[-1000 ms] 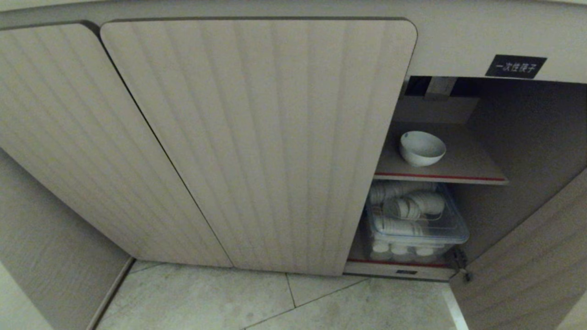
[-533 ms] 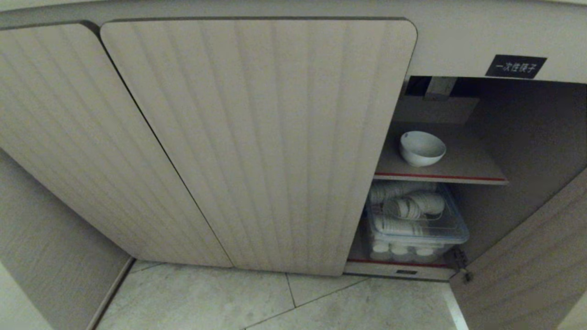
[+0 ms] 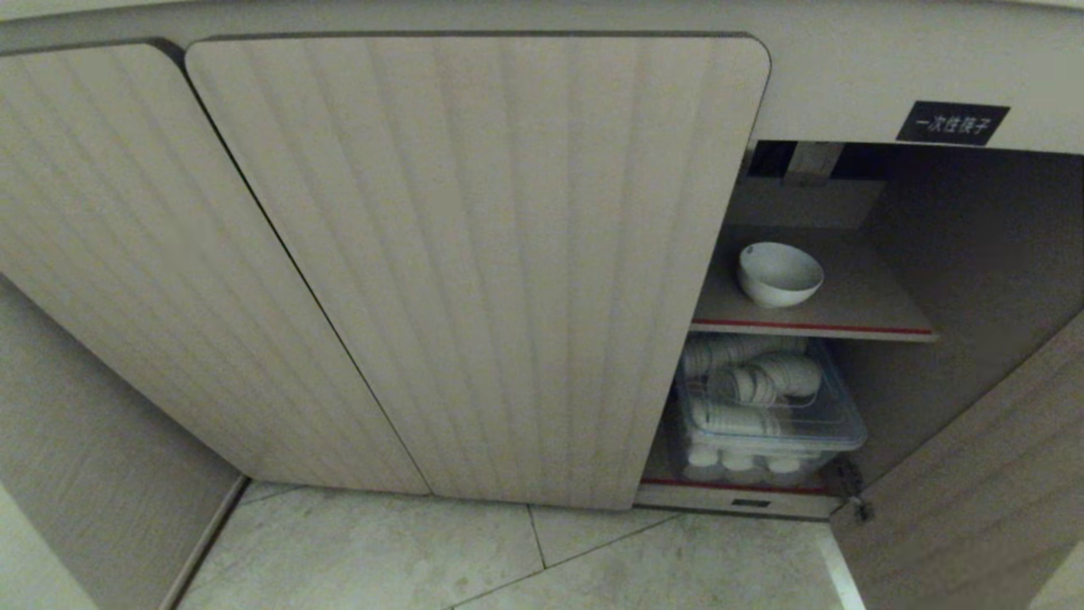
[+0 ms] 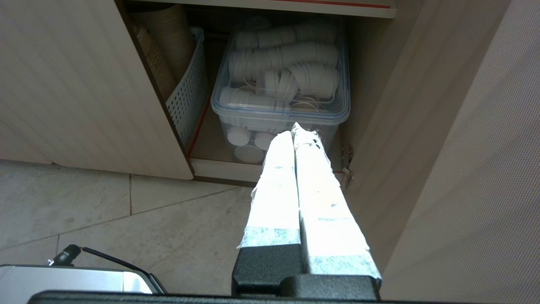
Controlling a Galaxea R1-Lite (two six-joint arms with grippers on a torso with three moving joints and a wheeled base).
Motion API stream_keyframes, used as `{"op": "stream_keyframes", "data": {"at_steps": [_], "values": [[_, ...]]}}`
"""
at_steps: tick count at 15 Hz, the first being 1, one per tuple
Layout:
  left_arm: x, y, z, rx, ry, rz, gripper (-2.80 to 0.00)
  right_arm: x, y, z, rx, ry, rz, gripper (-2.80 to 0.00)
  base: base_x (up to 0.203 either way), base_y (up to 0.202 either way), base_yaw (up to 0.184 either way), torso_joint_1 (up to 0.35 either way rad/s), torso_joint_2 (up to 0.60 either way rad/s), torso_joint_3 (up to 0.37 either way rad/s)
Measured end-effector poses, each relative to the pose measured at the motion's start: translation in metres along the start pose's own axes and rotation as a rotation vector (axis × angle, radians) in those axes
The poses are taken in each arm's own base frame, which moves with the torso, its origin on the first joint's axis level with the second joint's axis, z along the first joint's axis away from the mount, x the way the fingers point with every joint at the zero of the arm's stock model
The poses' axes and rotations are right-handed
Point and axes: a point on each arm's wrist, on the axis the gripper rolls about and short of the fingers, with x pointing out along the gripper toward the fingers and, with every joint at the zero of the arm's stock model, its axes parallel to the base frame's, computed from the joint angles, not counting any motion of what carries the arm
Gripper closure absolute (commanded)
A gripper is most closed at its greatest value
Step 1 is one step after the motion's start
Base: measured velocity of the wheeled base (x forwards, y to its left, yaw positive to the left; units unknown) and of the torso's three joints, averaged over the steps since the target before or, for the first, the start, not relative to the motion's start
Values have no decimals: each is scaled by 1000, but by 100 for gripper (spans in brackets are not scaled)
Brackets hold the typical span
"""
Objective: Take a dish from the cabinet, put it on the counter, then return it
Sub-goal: Close the cabinet door
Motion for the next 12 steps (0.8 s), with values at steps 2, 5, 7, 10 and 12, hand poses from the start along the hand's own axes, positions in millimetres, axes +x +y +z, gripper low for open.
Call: {"op": "stream_keyframes", "data": {"at_steps": [2,5,7,10,12], "values": [[0,0,0,0,0,0,0,0,0,0,0,0,0,0,0,0,0,0,0,0],[0,0,0,0,-1,0,0,0,0,0,0,0,0,0,0,0,0,0,0,0],[0,0,0,0,-1,0,0,0,0,0,0,0,0,0,-110,0,1,8,-2,3],[0,0,0,0,0,1,0,0,0,0,0,1,0,0,-192,0,0,0,5,4],[0,0,0,0,0,0,0,0,0,0,0,1,-1,0,-194,0,0,4,-1,2]]}}
